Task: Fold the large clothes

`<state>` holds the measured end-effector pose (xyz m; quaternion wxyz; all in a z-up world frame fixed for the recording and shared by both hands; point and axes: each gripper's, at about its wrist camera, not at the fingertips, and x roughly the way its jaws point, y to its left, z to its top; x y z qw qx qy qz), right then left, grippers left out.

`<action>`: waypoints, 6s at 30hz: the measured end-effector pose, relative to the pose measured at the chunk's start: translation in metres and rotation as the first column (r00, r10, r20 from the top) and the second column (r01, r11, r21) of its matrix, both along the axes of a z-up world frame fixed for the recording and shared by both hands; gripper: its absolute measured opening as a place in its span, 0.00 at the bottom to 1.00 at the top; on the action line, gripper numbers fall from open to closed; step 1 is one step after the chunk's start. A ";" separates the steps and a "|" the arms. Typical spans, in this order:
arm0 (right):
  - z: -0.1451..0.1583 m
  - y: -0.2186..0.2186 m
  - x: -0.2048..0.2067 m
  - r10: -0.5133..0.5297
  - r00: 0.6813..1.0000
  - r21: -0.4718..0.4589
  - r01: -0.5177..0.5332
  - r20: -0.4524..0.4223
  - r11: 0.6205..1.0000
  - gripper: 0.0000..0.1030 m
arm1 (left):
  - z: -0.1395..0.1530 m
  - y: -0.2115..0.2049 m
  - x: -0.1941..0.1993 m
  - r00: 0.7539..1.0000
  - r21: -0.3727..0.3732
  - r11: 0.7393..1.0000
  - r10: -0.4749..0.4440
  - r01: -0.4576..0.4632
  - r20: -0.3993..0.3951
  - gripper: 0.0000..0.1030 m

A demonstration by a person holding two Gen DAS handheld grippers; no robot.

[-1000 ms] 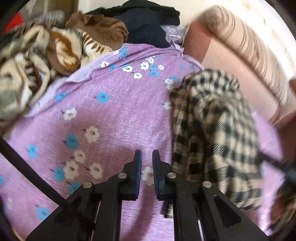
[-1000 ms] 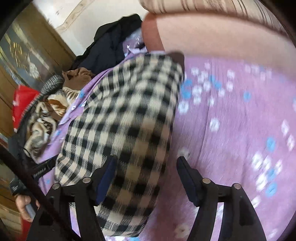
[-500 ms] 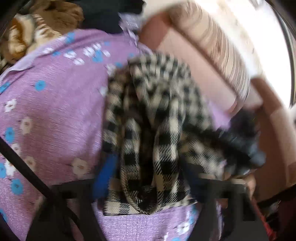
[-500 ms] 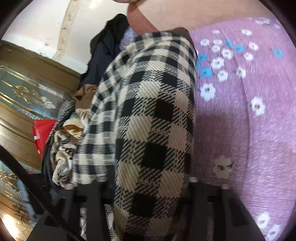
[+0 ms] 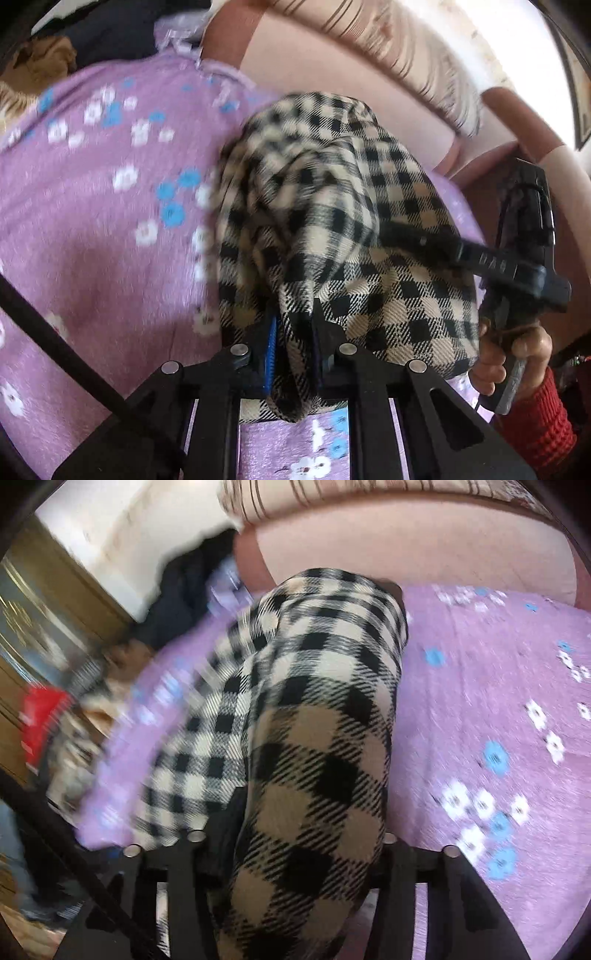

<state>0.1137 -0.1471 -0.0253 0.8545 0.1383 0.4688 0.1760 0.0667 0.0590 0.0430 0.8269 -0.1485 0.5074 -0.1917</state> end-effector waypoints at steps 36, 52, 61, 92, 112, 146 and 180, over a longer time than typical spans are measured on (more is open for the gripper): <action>0.035 0.108 0.048 0.153 0.983 -0.106 -0.143 0.099 0.984 0.05 | -0.016 0.025 0.000 0.998 0.059 0.997 0.055 -0.053 -0.033 0.15; -0.001 0.075 0.159 -0.085 0.996 -0.374 0.076 -0.007 0.924 0.06 | -0.019 0.025 0.002 0.998 0.039 0.998 0.047 -0.046 -0.044 0.18; 0.060 0.065 -0.021 0.083 0.973 -0.256 -0.026 0.214 0.966 0.09 | 0.013 0.043 -0.014 0.996 0.000 0.997 0.074 -0.074 0.043 0.19; 0.021 -0.001 -0.160 -0.039 0.990 -0.058 0.047 0.133 0.997 0.23 | 0.017 0.053 -0.034 0.990 0.134 0.982 0.123 -0.132 0.075 0.40; 0.065 0.072 -0.046 0.075 0.977 -0.194 -0.036 0.199 0.980 0.24 | -0.019 0.036 -0.034 0.994 0.199 0.976 0.095 -0.083 -0.050 0.53; 0.002 -0.016 -0.140 -0.136 0.986 -0.191 0.153 0.097 0.970 0.43 | 0.030 0.075 -0.073 0.903 0.265 0.881 0.314 -0.393 0.293 0.73; 0.040 -0.043 -0.276 -0.309 0.902 -0.193 0.375 0.300 0.907 0.52 | 0.056 -0.006 -0.194 0.813 0.272 0.856 0.249 -0.439 0.527 1.00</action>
